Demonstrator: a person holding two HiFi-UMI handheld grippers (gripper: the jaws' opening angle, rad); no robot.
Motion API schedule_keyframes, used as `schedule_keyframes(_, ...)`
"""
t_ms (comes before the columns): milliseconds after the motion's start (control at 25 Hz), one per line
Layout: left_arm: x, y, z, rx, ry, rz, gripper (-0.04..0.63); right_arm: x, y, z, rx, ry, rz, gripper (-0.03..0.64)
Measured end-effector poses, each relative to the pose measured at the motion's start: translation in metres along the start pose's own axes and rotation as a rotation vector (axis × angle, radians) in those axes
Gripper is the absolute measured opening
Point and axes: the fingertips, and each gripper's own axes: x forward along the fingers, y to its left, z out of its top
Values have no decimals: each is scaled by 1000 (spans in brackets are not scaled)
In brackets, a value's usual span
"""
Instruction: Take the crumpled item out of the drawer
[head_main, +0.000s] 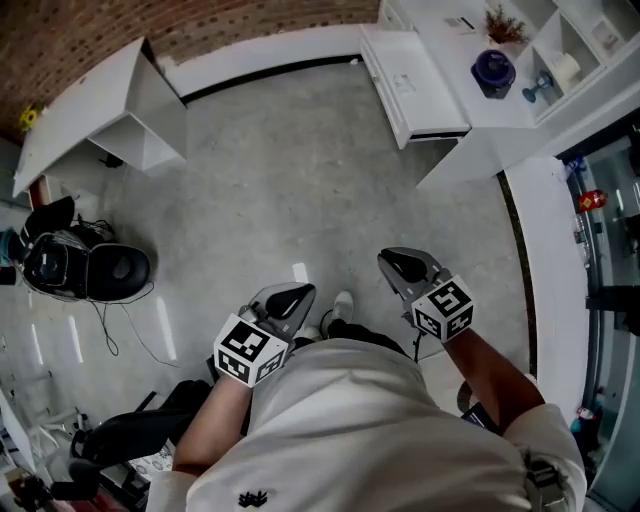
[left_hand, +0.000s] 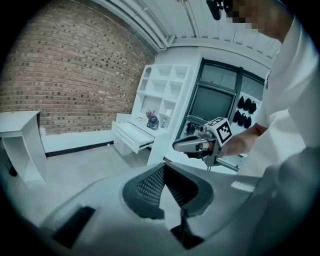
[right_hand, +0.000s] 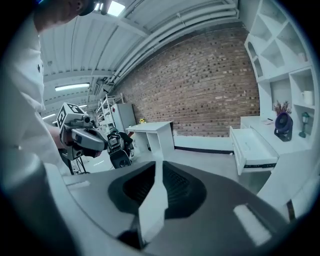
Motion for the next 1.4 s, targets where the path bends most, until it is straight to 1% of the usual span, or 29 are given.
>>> schedule_keyframes(40, 8, 3, 6, 4, 0, -1, 7, 3, -9, 4, 2, -8, 3, 92)
schedule_keyframes(80, 16, 6, 12, 8, -3, -2, 7, 7, -19, 7, 0, -12, 2, 126)
schedule_keyframes(200, 41, 15, 27, 14, -16, -7, 7, 17, -46, 4, 2, 1, -9, 160)
schedule_keyframes(280, 51, 18, 30, 19, -13, -19, 7, 21, -56, -1, 17, 4, -16, 200)
schedule_keyframes(400, 63, 30, 39, 44, -1, -52, 7, 27, -78, 7, 24, -10, -55, 207)
schedule_keyframes(600, 90, 65, 63, 78, 26, -116, 7, 40, -122, 26, 65, -35, -148, 209)
schedule_keyframes(680, 107, 80, 78, 95, 25, -153, 8, 44, -143, 31, 82, -36, -193, 210)
schedule_keyframes(760, 121, 100, 95, 129, 30, -199, 8, 55, -163, 39, 94, -31, -242, 210)
schedule_keyframes(920, 141, 154, 130, 174, 56, -281, 7, 89, -196, 63, 116, -22, -330, 212)
schedule_keyframes(1080, 149, 209, 172, 221, 71, -349, 8, 124, -229, 92, 151, -18, -406, 206)
schedule_keyframes(1240, 149, 270, 199, 248, 88, -384, 7, 163, -260, 122, 153, -8, -468, 195)
schedule_keyframes(1400, 157, 321, 209, 240, 104, -396, 7, 191, -291, 140, 164, -11, -524, 187)
